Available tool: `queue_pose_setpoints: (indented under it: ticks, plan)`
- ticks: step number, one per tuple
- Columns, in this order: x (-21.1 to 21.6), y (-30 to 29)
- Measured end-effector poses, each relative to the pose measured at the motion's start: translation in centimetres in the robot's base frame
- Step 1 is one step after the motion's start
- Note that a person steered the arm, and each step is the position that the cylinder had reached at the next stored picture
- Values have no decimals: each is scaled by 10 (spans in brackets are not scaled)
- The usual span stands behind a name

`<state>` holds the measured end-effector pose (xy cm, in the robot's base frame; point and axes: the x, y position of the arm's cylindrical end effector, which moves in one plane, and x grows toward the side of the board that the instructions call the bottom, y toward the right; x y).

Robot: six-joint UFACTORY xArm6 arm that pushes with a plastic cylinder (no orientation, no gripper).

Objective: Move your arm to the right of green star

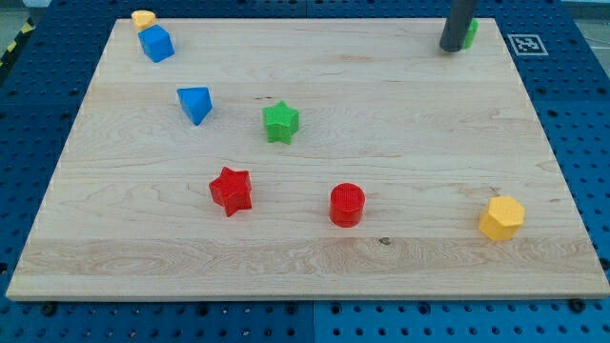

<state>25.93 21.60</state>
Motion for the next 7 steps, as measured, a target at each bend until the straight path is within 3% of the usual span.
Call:
queue_pose_setpoints:
  ticks: [2,7]
  plan:
    - [0,15]
    - [24,-37]
